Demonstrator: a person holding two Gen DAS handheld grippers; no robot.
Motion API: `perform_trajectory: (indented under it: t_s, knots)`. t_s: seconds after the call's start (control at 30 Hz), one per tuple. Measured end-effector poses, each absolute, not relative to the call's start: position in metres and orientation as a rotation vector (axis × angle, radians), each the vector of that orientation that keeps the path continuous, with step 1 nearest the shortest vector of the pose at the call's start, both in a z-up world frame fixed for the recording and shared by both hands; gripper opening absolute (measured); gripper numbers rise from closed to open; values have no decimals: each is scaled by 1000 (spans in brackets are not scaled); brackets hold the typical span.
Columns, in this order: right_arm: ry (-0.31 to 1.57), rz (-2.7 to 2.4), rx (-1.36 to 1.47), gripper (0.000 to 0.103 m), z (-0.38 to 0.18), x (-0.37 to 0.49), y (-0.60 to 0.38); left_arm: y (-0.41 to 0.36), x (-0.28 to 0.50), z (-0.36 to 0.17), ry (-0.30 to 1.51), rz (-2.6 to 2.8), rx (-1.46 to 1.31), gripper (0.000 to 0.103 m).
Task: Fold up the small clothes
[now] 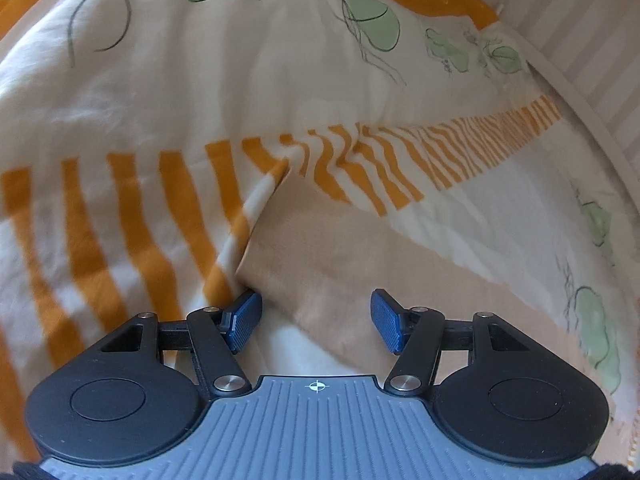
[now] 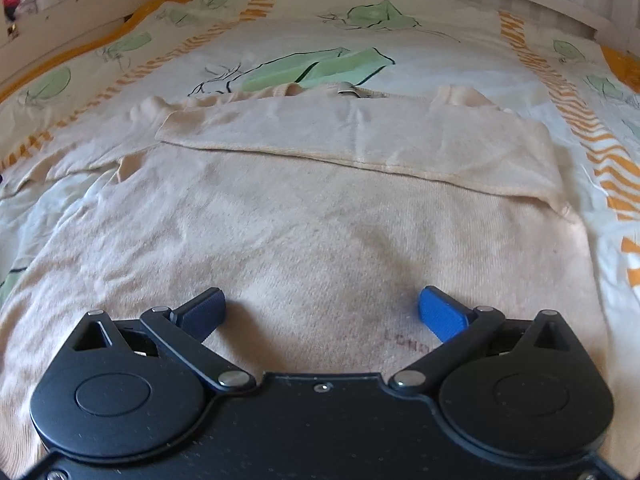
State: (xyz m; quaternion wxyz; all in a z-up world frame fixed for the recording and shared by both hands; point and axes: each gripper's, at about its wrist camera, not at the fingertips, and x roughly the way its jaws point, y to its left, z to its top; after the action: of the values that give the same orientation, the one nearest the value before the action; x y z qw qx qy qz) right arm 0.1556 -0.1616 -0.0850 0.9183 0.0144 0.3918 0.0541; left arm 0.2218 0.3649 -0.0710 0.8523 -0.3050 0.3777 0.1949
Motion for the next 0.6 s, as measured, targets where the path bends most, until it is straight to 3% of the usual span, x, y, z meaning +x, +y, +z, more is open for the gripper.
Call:
perform_trajectory:
  t_s: [0.07,0.1,0.13,0.17,0.2,0.4,0.6]
  knots:
    - [803,105,22,103,-86,156,-160,367,225,-71,776,407,-641,57]
    - [804,103,16,103,-87,156,-159,367,227,-71,764,409,-639,51]
    - [804,101,12,103,-87,156,-158,368,228,-71,758,418,-638,26]
    - [807,101,9,103,-87,157,-157,368,230,-71,766,432,-638,11]
    - [809,103,9,103,-87,157,-158,368,233,-70,781,432,-644,5]
    - [815,114,14,103,-87,159,-159,340,235,-27,685,318,-679,4]
    - [814,133,12,103,-86,158,-161,243,253,51,577,35,-585,4]
